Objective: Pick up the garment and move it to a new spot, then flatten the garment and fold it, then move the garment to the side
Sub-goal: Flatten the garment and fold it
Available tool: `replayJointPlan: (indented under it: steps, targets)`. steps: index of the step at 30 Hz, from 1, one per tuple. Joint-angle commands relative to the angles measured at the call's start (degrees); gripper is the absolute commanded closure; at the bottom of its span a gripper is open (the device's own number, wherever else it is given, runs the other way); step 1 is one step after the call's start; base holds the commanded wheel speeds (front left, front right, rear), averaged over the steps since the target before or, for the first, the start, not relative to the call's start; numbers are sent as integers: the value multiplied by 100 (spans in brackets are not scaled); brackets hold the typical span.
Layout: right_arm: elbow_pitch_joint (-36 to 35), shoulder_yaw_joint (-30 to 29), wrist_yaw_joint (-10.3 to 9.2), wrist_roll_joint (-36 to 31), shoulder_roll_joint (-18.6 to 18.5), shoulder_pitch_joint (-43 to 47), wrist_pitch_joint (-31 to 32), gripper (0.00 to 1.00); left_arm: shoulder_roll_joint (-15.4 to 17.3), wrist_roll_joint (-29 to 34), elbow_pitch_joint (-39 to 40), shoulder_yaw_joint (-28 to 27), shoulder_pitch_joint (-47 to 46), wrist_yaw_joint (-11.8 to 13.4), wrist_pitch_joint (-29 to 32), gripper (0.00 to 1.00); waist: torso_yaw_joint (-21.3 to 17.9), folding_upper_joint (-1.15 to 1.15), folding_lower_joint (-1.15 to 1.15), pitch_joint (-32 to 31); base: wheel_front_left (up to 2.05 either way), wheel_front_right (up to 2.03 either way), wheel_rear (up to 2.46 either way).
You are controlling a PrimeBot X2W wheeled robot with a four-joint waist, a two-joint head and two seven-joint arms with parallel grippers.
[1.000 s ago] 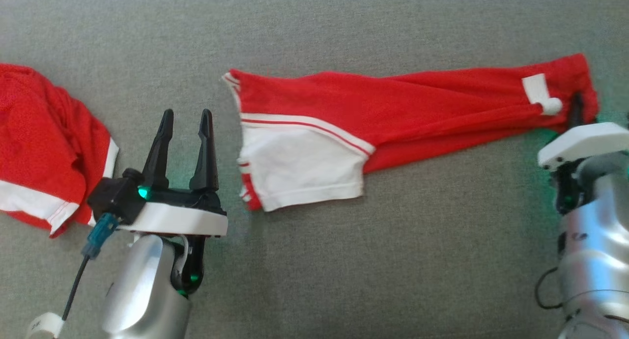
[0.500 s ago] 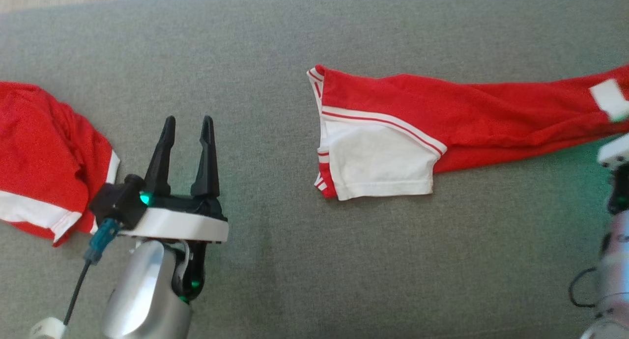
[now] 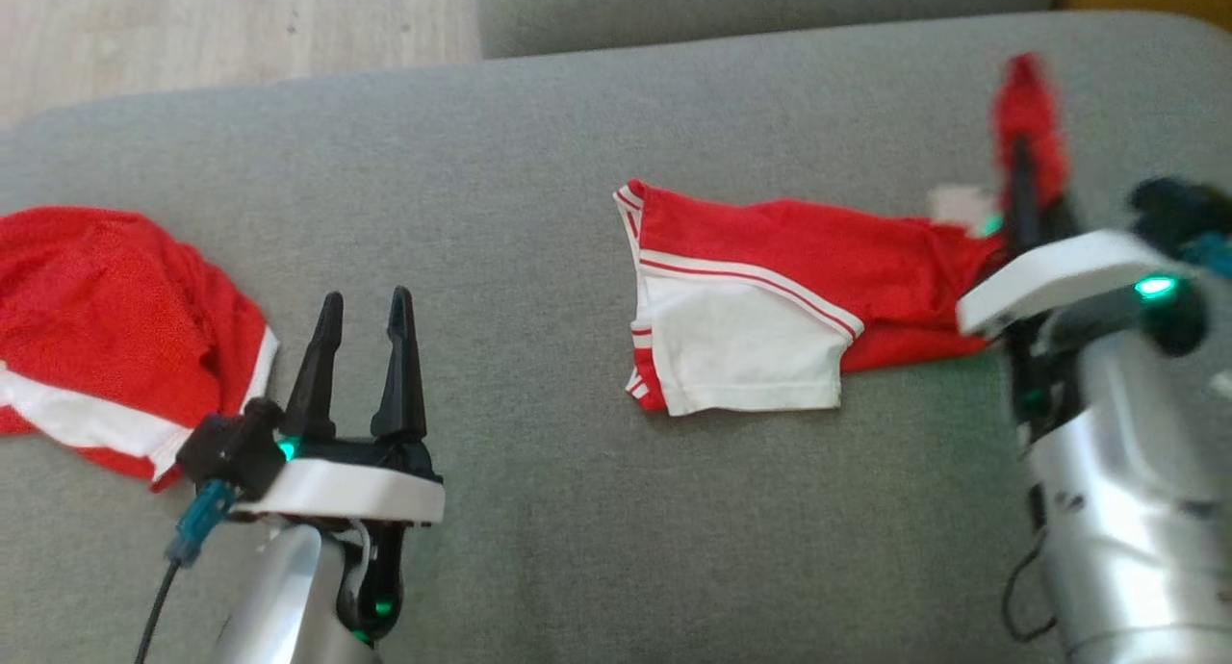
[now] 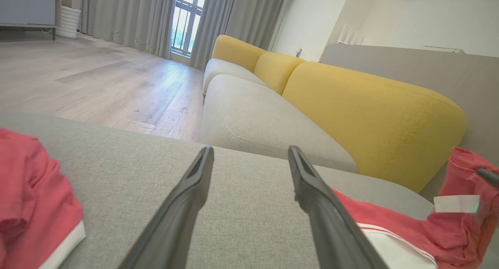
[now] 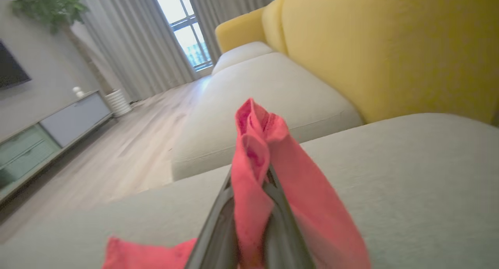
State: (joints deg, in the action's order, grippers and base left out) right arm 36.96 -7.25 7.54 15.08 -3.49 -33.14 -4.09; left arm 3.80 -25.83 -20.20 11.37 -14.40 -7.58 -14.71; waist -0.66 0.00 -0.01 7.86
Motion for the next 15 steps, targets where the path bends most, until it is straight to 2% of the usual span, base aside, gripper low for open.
replayJointPlan:
  steps: [1, 8, 15]
  targets:
    - [-285, 428, -5, 220, 59, -11, 29, 100, 32, -19, 157, -187, -62, 9, -29, 0, 83, 0, 1, -107, 0, 0, 0]
    - [-524, 1801, -5, 1070, 60, 336, 83, 100, 20, -61, 173, -205, 15, 9, -29, 0, 319, 0, 1, -163, 0, 0, 0]
    - [-228, 2647, -5, 1605, 60, 370, -41, 100, -2, -87, 146, -103, 14, 9, -29, 0, 622, 0, 1, -91, 0, 0, 0]
